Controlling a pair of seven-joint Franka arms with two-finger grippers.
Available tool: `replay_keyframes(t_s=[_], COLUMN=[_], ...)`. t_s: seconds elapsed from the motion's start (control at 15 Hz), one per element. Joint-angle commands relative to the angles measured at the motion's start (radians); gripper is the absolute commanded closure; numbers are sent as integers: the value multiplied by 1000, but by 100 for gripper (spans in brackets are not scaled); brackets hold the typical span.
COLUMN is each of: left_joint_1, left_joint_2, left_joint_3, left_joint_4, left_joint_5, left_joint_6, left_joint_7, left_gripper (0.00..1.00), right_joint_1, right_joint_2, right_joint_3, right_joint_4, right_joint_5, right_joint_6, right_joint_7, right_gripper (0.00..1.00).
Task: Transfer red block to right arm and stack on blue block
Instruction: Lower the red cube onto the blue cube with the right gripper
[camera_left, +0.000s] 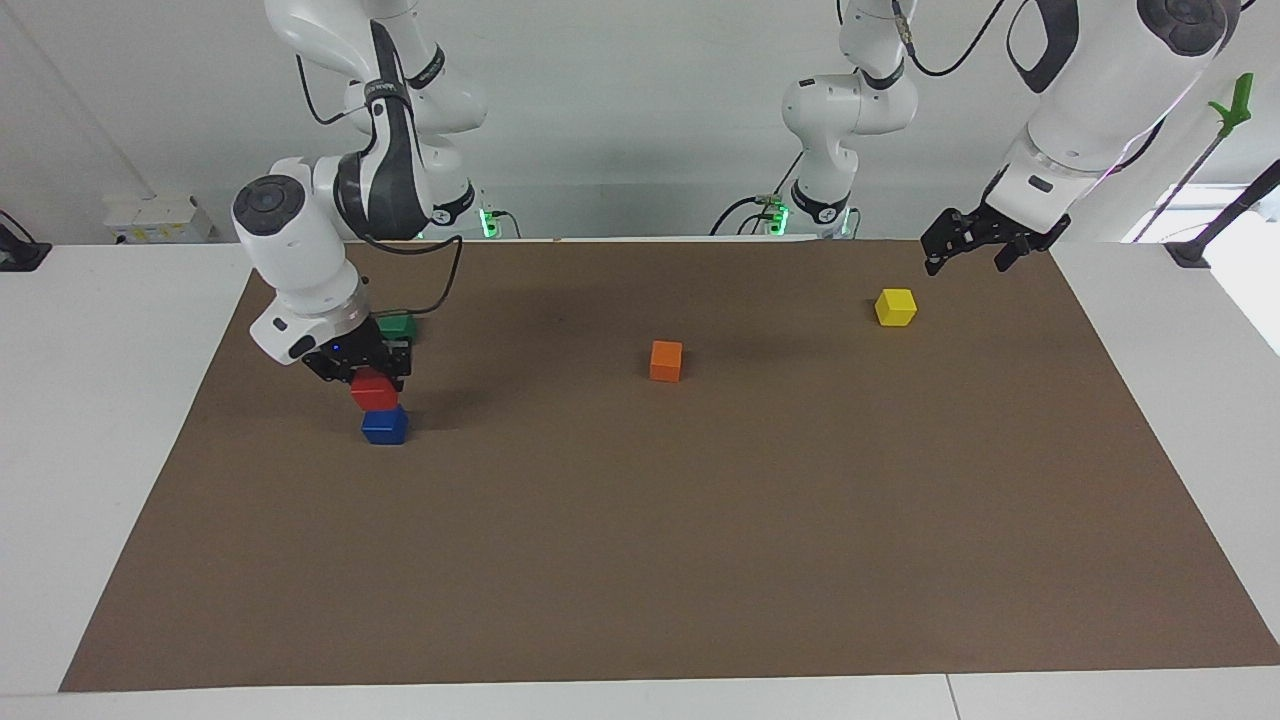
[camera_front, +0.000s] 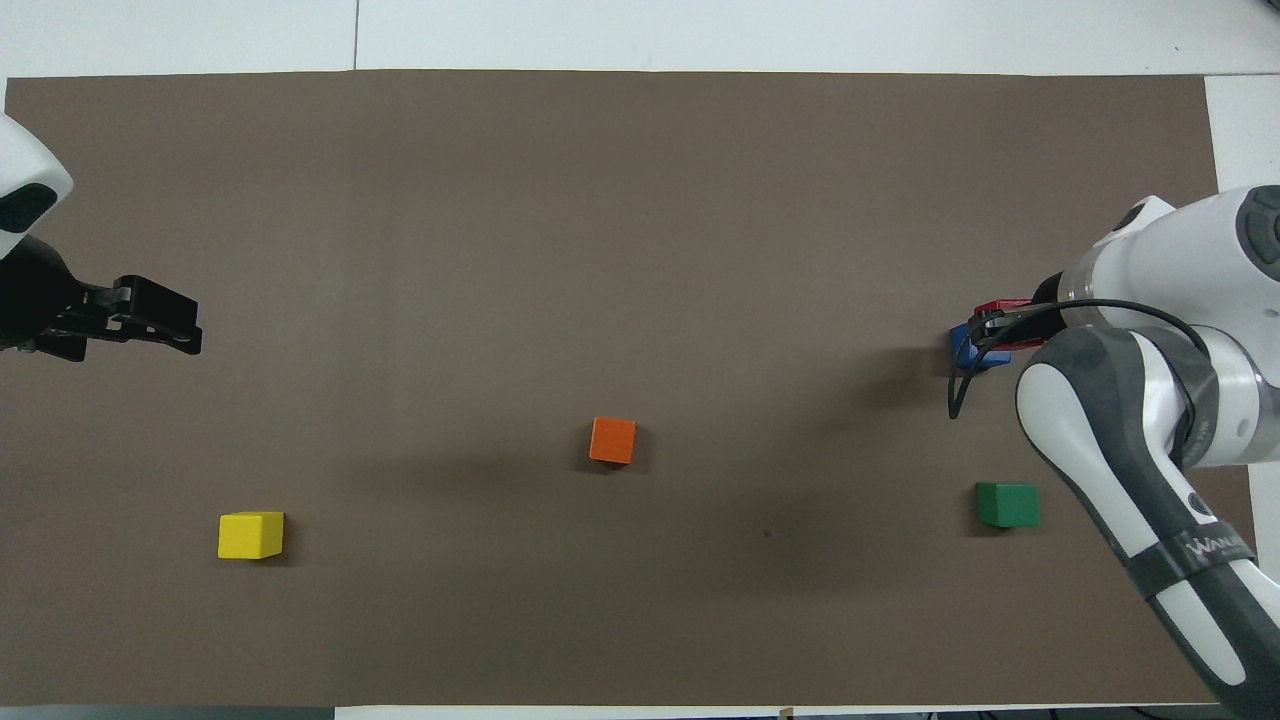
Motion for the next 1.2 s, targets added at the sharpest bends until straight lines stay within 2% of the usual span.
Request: replay_keyframes(t_s=[0.0,0.27,0.87,0.93,1.0,1.07,1.13], left_joint_1=[10,24,27,27,27,27,27], left_joint_2=[-59,-76,-74,-76,-76,-76,-74], left_joint_3=[-6,-15,-19,-17,-14,-15,-15], left_joint_4=[-66,-73,-73,-73,-73,-72,-69], left_joint_5=[5,5,5,5,5,5,5], left_joint_6=[14,16,93,90,88,87,85], left_joint_7=[17,17,20,20,15,14,11], left_gripper=[0,0,0,0,0,0,0], right_joint_1=[-16,-20,-37,-37,-39,-40,-40], right_joint_2=[23,48,53,53,53,53,53], right_joint_3=[9,11,11,11,11,11,11], right_joint_4=[-19,-91,-95,-95,-95,-95,-95], right_joint_5=[-47,-69,-69,-69,-69,-68,-66], right_joint_6=[62,187,181,181,182,184,182], right_joint_7=[62,95,101,102,101,101,102], right_gripper=[100,100,100,76,38,30,32])
